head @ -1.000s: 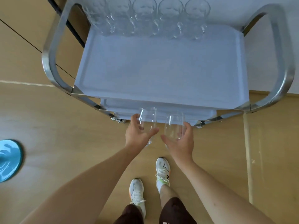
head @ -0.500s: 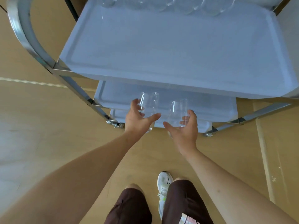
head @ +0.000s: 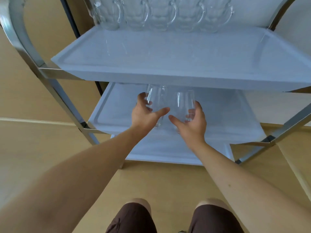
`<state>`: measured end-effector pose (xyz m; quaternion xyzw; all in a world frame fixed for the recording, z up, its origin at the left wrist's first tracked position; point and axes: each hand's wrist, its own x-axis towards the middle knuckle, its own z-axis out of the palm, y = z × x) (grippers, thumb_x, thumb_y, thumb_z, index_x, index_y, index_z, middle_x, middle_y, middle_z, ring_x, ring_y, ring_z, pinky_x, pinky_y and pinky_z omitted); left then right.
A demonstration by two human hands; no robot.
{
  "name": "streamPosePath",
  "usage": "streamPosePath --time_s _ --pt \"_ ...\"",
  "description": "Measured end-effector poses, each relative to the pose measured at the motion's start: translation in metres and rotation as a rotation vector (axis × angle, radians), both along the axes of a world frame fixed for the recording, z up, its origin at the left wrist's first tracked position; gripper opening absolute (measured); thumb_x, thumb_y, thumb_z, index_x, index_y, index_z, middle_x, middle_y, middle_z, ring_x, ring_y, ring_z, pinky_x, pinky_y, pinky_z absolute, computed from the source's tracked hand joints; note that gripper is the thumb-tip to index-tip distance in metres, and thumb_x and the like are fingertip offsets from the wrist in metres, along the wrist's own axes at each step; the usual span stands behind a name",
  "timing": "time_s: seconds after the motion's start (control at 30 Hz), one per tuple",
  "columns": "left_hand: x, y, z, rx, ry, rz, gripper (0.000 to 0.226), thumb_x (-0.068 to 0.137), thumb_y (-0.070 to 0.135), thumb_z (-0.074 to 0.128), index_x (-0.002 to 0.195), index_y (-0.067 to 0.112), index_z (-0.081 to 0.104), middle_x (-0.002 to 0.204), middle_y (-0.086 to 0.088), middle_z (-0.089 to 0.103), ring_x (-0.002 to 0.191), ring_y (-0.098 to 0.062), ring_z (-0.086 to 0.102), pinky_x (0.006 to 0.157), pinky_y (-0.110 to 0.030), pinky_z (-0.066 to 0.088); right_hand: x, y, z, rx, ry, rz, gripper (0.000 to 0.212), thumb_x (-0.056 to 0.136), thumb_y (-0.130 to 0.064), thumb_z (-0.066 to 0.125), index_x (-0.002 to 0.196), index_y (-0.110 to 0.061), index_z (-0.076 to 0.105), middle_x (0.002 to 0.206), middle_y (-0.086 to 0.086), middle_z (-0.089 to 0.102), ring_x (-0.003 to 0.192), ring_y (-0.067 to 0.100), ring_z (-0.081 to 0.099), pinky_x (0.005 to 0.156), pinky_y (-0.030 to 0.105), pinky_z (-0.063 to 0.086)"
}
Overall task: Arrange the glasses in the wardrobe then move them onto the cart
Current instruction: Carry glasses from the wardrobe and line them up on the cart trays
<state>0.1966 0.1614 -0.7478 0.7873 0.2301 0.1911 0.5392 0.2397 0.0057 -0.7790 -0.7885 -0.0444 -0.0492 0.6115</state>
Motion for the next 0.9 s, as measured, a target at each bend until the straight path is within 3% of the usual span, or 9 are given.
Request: streamPosePath --time_s 0.3,0.5,0.67,0.77,0.9 --pt "0.041 0.009 -0.040 -0.122 -0.171 0.047 0.080 0.068 0.043 0.091 0.131 0.028 0.044 0.108 0.010 0.057 0.084 -0.004 0.063 0.063 -0.020 0.045 0.043 0.010 -0.035 0.021 -0.130 -0.063 0.104 0.059 -0.046 0.094 0.146 -0.028 0.039 0.116 -0.001 0.053 0.098 0.020 0.061 0.085 0.045 0.057" --pt "0.056 0.017 -0.057 -0.166 -0.201 0.072 0.082 0.069 0.044 0.090 0.134 0.029 0.043 0.111 0.008 0.058 0.089 -0.004 0.064 0.083 -0.046 0.060 0.069 0.020 -0.045 0.038 -0.180 -0.111 0.098 0.061 -0.045 0.093 0.141 -0.024 0.041 0.113 -0.002 0.056 0.095 0.013 0.062 0.086 0.032 0.055" --pt "0.075 0.014 -0.062 -0.193 -0.253 0.059 0.084 0.065 0.046 0.090 0.133 0.030 0.043 0.113 0.008 0.058 0.098 -0.013 0.066 0.087 -0.048 0.059 0.090 0.024 -0.049 0.061 -0.213 -0.092 0.096 0.061 -0.044 0.094 0.140 -0.026 0.042 0.111 -0.003 0.056 0.094 0.012 0.063 0.079 0.023 0.052" --pt "0.090 0.008 -0.066 -0.210 -0.292 0.016 0.082 0.066 0.043 0.091 0.131 0.029 0.043 0.116 0.004 0.058 0.102 -0.020 0.068 0.084 -0.052 0.059 0.100 0.021 -0.052 0.032 -0.237 -0.086 0.097 0.061 -0.048 0.093 0.140 -0.026 0.042 0.111 -0.005 0.058 0.098 0.012 0.062 0.086 0.026 0.052" --pt "0.113 0.000 -0.067 -0.121 -0.328 -0.026 0.079 0.072 0.039 0.091 0.134 0.027 0.043 0.119 0.004 0.059 0.104 -0.013 0.066 0.089 -0.042 0.058 0.117 0.010 -0.051 -0.063 -0.261 -0.059 0.100 0.061 -0.052 0.092 0.142 -0.024 0.040 0.113 -0.008 0.059 0.108 0.012 0.058 0.091 0.028 0.048"
